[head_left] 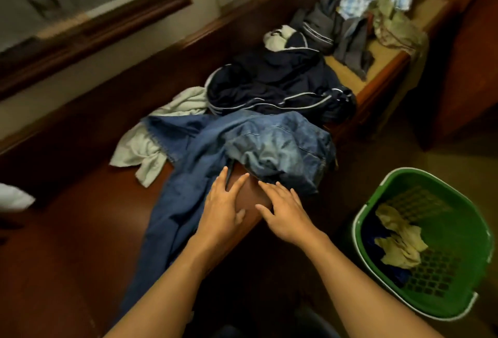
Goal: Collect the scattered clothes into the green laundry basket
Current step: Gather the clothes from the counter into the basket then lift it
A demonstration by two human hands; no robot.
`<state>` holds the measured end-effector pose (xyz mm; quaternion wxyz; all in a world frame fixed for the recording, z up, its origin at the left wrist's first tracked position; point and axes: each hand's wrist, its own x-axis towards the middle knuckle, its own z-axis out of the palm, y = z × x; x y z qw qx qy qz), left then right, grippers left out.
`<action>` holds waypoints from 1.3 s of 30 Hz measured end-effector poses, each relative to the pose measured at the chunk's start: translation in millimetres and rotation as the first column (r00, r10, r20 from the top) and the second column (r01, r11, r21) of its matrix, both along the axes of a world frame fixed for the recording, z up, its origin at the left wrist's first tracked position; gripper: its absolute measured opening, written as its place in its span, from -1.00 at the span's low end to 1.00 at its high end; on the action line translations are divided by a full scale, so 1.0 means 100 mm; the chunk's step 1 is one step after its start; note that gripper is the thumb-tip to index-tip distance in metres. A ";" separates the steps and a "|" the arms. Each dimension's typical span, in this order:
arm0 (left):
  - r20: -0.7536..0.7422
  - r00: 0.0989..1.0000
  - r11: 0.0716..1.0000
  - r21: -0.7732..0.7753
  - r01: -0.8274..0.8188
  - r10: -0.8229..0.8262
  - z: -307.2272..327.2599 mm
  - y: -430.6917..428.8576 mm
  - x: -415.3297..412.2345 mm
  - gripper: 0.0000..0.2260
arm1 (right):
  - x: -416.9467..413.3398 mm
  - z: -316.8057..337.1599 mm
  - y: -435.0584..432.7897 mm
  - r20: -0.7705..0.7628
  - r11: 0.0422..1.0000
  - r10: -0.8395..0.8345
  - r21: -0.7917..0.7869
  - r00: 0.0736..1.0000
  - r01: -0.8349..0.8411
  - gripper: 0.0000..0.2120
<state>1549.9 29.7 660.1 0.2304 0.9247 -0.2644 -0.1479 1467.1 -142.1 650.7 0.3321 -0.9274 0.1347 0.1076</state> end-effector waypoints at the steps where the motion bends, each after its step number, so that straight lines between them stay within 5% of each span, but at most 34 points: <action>1: 0.002 1.000 1.000 -0.002 -0.019 0.019 0.00 0.15 0.04 -0.20 | 0.08 0.03 0.09 0.012 1.000 0.007 -0.012 1.000 -0.007 -0.39; 12: -0.132 0.951 0.960 0.039 -0.278 0.280 -0.19 1.17 0.46 -0.21 | 0.82 0.16 0.24 0.029 0.988 0.083 -0.131 0.996 -0.079 -0.26; 17: -0.223 0.858 0.868 0.307 -0.389 0.463 -0.49 1.26 0.72 -0.14 | 1.36 0.13 -0.29 -0.077 0.955 -0.059 -0.294 0.995 0.033 -0.03; 23: -0.295 0.662 0.675 0.596 -0.435 0.688 -0.83 1.10 0.84 -0.11 | 1.86 -0.26 -0.87 -0.338 0.975 0.015 -0.204 0.941 -0.089 0.18; 29: -0.375 0.531 0.638 0.278 -0.718 0.760 -0.84 0.96 0.98 -0.64 | 2.15 -0.38 -1.03 -0.095 0.989 0.039 -0.139 0.995 -0.052 -0.48; 33: -0.367 0.475 0.517 0.021 -0.855 0.800 -0.60 0.79 1.20 -0.77 | 2.38 -0.10 -0.89 0.029 0.996 -0.088 0.018 0.996 0.088 -0.67; 35: -0.396 0.515 0.500 -0.149 -0.853 0.760 -0.43 0.65 1.43 -0.80 | 2.46 0.05 -0.73 0.071 0.988 -0.112 0.115 0.991 0.103 -0.67; 39: -0.374 0.690 0.641 -0.266 -0.720 0.620 -0.25 0.46 1.75 -0.70 | 2.53 0.27 -0.39 0.167 0.939 -0.137 0.337 0.976 0.074 -0.64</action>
